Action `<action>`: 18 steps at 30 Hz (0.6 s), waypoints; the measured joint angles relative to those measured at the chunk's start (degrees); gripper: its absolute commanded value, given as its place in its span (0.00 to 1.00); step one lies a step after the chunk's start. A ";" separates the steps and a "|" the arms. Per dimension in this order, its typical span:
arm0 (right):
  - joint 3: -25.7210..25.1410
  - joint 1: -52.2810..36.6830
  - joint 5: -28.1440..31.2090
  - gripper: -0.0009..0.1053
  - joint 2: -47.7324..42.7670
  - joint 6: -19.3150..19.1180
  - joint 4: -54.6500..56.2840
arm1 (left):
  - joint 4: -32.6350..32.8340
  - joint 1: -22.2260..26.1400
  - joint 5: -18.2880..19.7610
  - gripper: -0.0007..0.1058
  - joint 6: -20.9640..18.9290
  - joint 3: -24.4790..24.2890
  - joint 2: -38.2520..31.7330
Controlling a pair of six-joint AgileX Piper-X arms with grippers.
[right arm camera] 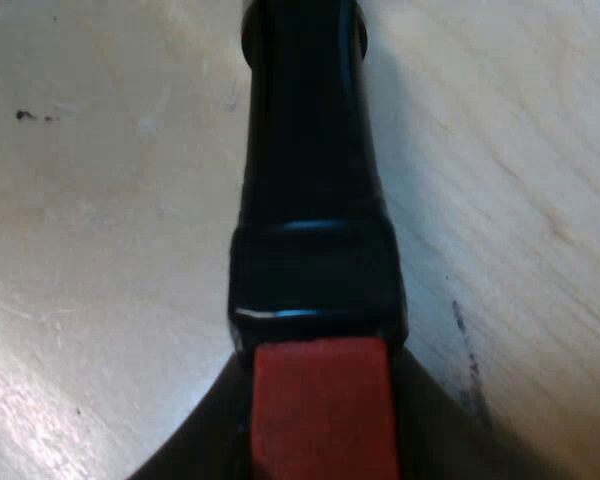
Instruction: Grind coffee beans and then tamp
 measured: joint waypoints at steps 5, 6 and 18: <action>-0.08 0.00 0.00 0.01 0.29 0.17 0.03 | -0.37 0.00 0.00 0.60 0.00 0.00 5.07; -0.08 0.00 -0.14 0.01 0.29 0.24 0.03 | -0.54 0.00 0.00 0.60 0.00 0.00 5.61; -0.93 -0.07 -4.02 0.01 0.29 5.02 4.21 | -3.72 0.00 1.76 0.60 0.00 0.00 12.66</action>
